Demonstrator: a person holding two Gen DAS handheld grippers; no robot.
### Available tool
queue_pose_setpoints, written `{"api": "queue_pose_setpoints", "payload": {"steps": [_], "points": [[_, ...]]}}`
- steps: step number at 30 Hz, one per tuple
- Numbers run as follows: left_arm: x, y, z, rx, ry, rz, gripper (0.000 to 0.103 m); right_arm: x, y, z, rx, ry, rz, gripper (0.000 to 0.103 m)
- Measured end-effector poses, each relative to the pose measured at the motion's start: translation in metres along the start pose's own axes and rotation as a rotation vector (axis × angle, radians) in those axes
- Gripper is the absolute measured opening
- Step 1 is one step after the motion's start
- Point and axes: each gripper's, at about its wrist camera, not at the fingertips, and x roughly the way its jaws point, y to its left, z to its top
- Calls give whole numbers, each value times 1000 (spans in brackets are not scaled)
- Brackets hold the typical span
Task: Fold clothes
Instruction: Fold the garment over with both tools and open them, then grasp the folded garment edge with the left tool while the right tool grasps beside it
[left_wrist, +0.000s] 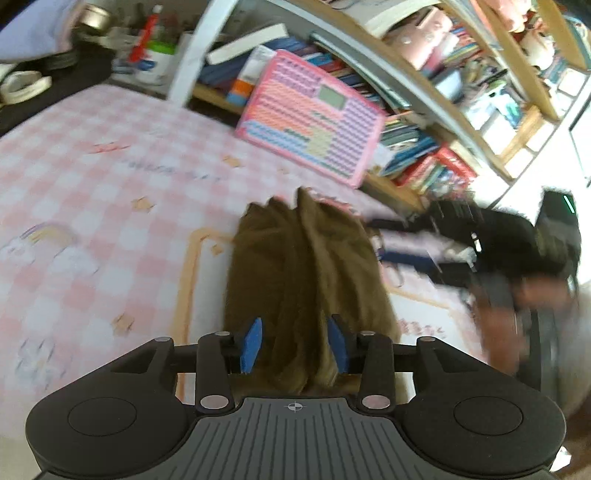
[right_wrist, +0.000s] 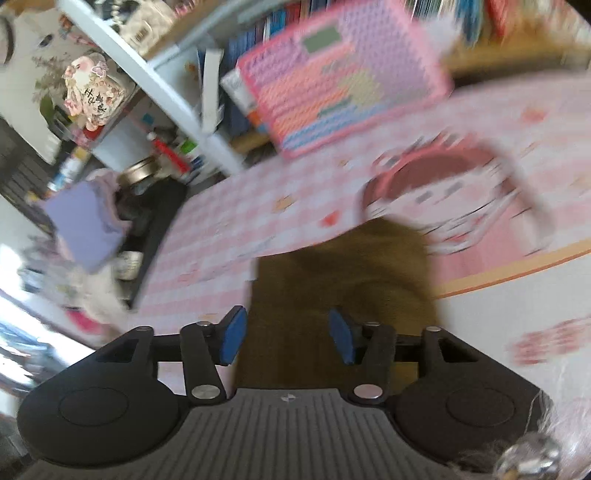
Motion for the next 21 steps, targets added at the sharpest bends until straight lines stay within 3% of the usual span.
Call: {"api": "queue_pose_setpoints", "payload": {"steps": [2,5,9,11,16,18,21], "points": [[14,2,10,-2,3,-24,55,-15,-5,-19,-47,-33,-91,54],[38,5,26,-27,25,-29,56,-22,-15,-44,-35,-15,-173,54],[61,-4,39,4,44,-59,50,-13,-14,-63,-24,9,-203,54],[67,-16,42,89,61,-83,7,-7,-9,-67,-41,19,-223,54],[39,-62,41,388,-84,-74,7,-2,0,-72,-65,20,-232,54],[54,-50,43,355,-40,-3,7,-1,2,-71,-70,23,-238,54],[88,-4,42,173,124,86,9,7,4,-73,-82,47,-221,55]]}}
